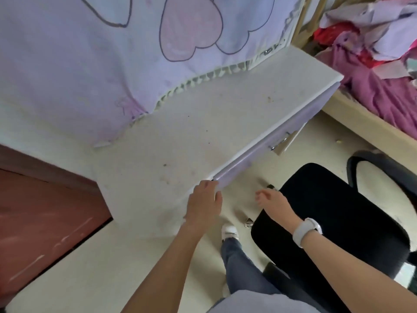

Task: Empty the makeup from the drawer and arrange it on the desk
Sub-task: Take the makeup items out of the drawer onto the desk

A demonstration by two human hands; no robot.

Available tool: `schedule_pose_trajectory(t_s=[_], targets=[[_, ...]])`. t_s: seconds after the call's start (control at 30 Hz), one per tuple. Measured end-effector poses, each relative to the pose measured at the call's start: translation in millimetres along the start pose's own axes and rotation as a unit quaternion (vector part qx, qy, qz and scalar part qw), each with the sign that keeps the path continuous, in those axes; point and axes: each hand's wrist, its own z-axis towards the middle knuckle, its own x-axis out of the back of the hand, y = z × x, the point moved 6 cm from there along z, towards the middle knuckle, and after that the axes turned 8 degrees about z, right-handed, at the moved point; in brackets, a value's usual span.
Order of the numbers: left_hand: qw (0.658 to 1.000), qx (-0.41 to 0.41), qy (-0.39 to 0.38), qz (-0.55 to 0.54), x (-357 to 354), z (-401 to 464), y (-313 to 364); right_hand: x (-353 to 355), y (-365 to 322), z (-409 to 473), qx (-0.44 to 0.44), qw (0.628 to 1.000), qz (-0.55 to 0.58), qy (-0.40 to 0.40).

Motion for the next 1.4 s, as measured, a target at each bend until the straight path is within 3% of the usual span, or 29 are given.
schedule_pose_trajectory(t_s=[0.1, 0.3, 0.47, 0.67, 0.93, 1.0, 1.17, 1.4], targets=[[0.997, -0.044, 0.031, 0.057, 0.9, 75.7, 20.3, 17.2, -3.5, 69.7, -0.09, 0.978, 0.175, 0.064], [0.98, -0.143, -0.004, 0.14, -28.6, 189.5, 64.3, 45.7, -0.6, 169.5, -0.193, 0.862, 0.439, 0.168], [0.955, -0.238, -0.021, 0.175, -57.3, 241.5, 95.9, 50.0, 19.2, 211.1, -0.209, 0.817, 0.49, 0.221], [0.956, -0.234, 0.055, 0.17, -74.6, 256.6, 93.4, 46.5, 32.1, 232.0, -0.183, 0.778, 0.557, 0.224], [0.949, -0.24, 0.085, 0.185, -75.9, 256.9, 94.8, 50.8, 31.7, 238.8, -0.169, 0.72, 0.638, 0.215], [0.946, -0.239, 0.1, 0.194, -75.5, 257.4, 95.5, 56.5, 31.1, 238.5, -0.158, 0.721, 0.642, 0.208], [0.943, -0.237, 0.112, 0.208, -75.2, 256.8, 96.6, 69.6, 29.8, 235.2, -0.155, 0.798, 0.547, 0.199], [0.947, -0.215, 0.1, 0.216, -77.1, 257.5, 97.3, 79.5, 52.7, 218.8, -0.159, 0.8, 0.536, 0.217]])
